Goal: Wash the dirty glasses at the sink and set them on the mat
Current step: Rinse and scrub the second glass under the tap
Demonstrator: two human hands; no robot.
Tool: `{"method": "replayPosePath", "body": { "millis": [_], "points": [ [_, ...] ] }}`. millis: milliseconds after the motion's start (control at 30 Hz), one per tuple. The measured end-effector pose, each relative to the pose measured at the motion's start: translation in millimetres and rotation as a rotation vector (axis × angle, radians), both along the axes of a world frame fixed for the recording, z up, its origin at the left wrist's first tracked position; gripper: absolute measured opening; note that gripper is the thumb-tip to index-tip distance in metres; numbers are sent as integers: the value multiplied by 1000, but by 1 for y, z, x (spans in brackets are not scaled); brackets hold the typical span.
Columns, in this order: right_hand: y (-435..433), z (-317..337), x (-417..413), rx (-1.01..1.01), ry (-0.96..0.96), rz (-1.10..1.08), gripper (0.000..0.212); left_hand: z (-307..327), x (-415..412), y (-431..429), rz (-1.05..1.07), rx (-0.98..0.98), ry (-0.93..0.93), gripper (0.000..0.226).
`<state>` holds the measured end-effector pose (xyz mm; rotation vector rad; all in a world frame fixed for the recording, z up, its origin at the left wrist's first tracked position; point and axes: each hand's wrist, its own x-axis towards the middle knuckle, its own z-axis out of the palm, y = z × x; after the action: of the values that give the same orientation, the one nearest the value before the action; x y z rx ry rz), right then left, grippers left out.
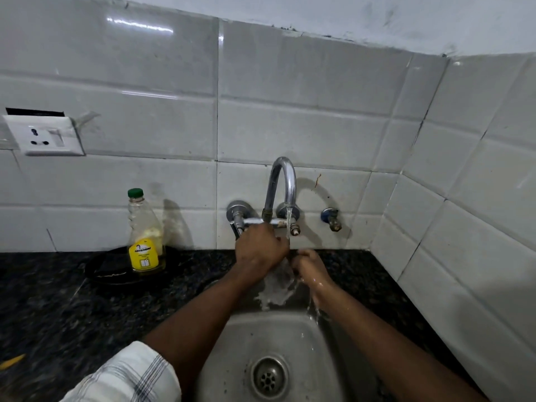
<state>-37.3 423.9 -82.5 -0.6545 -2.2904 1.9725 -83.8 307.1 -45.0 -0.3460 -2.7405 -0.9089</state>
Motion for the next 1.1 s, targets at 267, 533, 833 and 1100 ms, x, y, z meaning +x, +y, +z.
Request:
{"method": "replayPosePath", "body": {
  "millis": [267,533,833,1100],
  "points": [
    [13,20,-4,740,284,423,79,0,4,4,-82,294,136,32],
    [4,41,-10,847,162,472,47,-15,-18,-14,-291,116,326,46],
    [6,37,-1,744,117,576,62,-36,-3,-23,-408,209,423,34],
    [-8,42,-8,1165,199,411,60,-24,-6,-13,-167,276,224,43]
  ]
}}
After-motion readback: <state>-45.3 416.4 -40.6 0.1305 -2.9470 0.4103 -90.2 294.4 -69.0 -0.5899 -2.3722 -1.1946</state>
